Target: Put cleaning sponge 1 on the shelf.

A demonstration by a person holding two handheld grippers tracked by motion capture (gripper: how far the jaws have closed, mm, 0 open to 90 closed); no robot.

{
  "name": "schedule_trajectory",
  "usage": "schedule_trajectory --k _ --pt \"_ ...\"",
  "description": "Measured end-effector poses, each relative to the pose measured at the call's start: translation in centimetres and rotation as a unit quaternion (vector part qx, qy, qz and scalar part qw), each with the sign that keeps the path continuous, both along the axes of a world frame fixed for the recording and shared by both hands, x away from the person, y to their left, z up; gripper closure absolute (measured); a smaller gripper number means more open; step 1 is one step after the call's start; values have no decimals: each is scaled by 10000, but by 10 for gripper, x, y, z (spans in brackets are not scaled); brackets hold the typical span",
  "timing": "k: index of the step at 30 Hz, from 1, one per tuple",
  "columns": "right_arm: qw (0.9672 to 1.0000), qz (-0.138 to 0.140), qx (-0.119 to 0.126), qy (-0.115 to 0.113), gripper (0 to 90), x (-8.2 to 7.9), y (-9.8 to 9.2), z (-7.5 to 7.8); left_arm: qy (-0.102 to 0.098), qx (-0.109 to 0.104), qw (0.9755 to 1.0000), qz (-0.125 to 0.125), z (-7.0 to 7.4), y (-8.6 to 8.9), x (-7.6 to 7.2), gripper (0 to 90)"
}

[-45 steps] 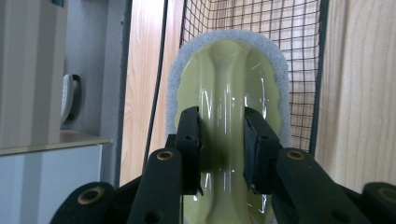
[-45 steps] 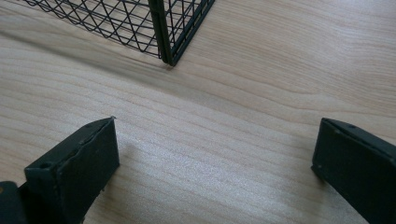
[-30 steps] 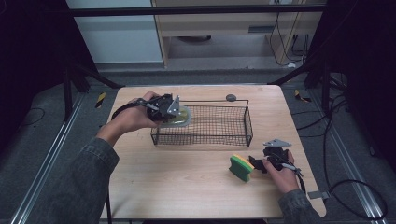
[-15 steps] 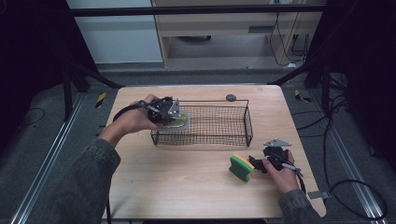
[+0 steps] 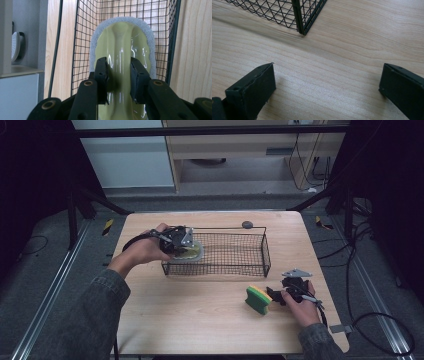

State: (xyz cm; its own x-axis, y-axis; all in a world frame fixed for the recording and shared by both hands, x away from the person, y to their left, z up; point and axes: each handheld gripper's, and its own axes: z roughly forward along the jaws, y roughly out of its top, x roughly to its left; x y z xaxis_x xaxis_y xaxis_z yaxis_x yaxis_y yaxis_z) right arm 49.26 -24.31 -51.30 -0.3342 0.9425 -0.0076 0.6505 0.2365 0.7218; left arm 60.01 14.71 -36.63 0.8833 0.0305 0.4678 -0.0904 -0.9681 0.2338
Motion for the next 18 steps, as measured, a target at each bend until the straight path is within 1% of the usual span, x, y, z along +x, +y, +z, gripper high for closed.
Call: schedule_trajectory --k 5,9,11,16,18 --pt "10000 2 -6 -3 7 0 0 0 26 56 10000 8 -3 0 1 708" --pt "10000 -1 0 1 7 0 0 0 53 26 10000 19 -6 -1 1 708" --pt "10000 0 0 1 7 0 0 0 68 58 10000 24 -8 0 2 708" --pt "10000 -2 2 3 7 0 0 0 146 37 9999 51 -13 0 2 707" --pt "10000 -2 1 2 7 0 0 0 154 104 9998 34 -14 -1 1 708"
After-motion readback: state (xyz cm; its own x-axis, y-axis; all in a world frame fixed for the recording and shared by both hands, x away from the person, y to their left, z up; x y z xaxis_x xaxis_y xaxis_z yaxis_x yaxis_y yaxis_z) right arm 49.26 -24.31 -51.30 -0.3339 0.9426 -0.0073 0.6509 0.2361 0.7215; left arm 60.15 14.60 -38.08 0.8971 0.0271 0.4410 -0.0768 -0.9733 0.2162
